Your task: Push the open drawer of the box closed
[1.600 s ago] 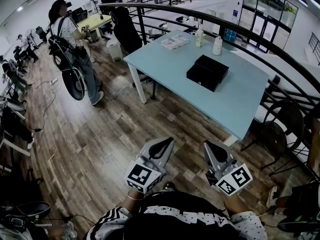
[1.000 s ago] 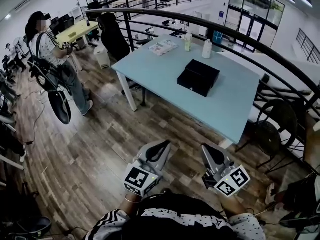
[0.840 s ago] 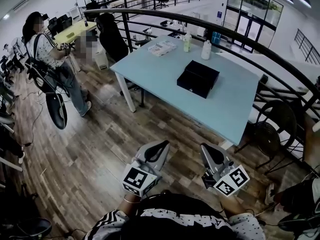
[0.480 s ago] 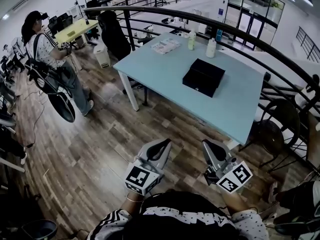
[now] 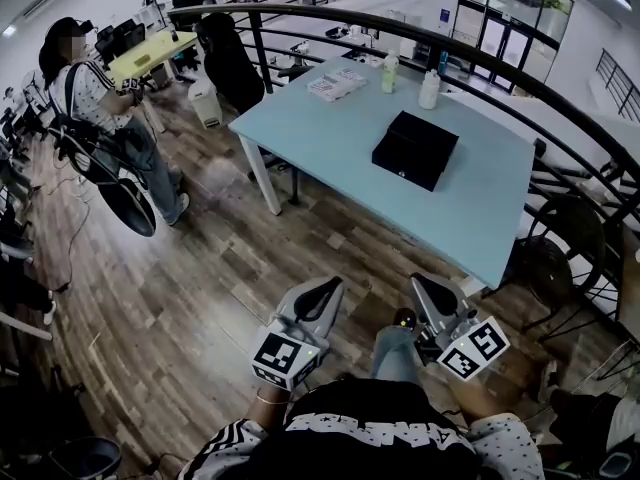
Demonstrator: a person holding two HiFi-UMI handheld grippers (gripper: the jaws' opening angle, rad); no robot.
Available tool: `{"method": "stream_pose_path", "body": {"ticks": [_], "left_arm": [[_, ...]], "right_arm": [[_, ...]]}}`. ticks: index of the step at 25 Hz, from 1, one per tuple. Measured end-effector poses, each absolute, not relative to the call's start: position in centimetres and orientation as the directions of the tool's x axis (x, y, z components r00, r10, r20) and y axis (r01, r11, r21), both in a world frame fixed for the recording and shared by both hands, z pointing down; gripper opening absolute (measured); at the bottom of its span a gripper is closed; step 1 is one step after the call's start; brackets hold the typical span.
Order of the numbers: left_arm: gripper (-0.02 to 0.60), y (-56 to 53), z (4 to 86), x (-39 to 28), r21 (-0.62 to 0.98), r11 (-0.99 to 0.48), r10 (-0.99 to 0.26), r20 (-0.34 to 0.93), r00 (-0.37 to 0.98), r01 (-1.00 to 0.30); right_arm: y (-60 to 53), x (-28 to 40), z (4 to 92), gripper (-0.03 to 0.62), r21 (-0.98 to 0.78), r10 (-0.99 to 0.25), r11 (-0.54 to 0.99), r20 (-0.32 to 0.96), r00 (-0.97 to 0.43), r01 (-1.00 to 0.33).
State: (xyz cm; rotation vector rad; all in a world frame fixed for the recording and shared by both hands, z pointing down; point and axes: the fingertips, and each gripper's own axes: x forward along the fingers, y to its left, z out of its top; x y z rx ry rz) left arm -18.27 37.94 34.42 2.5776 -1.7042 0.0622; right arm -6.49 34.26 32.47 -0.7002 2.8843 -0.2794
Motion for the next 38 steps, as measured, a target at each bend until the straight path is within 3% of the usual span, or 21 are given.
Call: {"method": "stream_pose_path", "body": {"ticks": [7,16,38], "left_arm": [[0.000,36.5,34.8,-22.2,0.014,-0.270,-0.959,0.082,0.270,-0.963],[0.000,31.7,35.8,-22.2,0.003,-0.180,-0.980,0.091,0.179,-0.984],[0.000,16.5,39.2,-17.0,0.013,-0.241,-0.957,0.160,0.240,-0.970]], "right_arm": [[29.9,-9.3,32.6,0.003,-0.231,-0.398,0.901,-0.106,-0.911,-0.366],[24.6,-8.7,34.8,0.003,-0.288,-0.386,0.896,-0.123,-0.914,-0.339],[9.8,-1.9,40.3,0.003,-0.404,-0.475,0.828,-0.137,-0.869,-0.389]]}}
